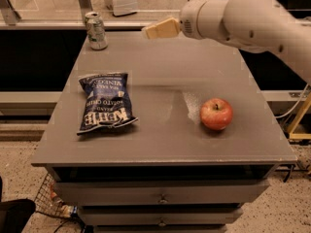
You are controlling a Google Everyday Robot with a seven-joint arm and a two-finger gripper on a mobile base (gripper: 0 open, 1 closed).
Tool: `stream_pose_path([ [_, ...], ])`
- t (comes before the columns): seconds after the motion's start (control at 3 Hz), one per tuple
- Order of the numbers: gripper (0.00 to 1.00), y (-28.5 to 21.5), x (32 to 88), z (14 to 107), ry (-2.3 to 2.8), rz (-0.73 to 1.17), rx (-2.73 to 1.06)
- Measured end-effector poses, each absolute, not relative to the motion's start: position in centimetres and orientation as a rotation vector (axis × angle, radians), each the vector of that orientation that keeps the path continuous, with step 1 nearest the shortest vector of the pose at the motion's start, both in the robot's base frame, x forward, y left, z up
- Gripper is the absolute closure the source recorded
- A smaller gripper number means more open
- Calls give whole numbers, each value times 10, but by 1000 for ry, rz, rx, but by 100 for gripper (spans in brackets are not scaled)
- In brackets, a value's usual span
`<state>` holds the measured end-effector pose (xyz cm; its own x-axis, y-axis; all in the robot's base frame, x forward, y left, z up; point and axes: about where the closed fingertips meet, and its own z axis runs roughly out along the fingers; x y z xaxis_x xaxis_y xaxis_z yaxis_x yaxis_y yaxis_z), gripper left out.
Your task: Pick 7up can
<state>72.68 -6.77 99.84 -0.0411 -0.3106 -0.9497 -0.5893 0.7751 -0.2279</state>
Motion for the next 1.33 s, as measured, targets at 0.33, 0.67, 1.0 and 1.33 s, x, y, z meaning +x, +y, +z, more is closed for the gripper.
stream_pose_path([
  [0.33, 0, -51, 773, 969, 1643, 314, -653],
  [0.67, 0, -4, 799, 955, 1597, 435, -643],
  [1.0, 0, 33, 813, 948, 1560, 532, -661],
  [1.33, 0, 66, 823, 948, 1529, 605, -705],
])
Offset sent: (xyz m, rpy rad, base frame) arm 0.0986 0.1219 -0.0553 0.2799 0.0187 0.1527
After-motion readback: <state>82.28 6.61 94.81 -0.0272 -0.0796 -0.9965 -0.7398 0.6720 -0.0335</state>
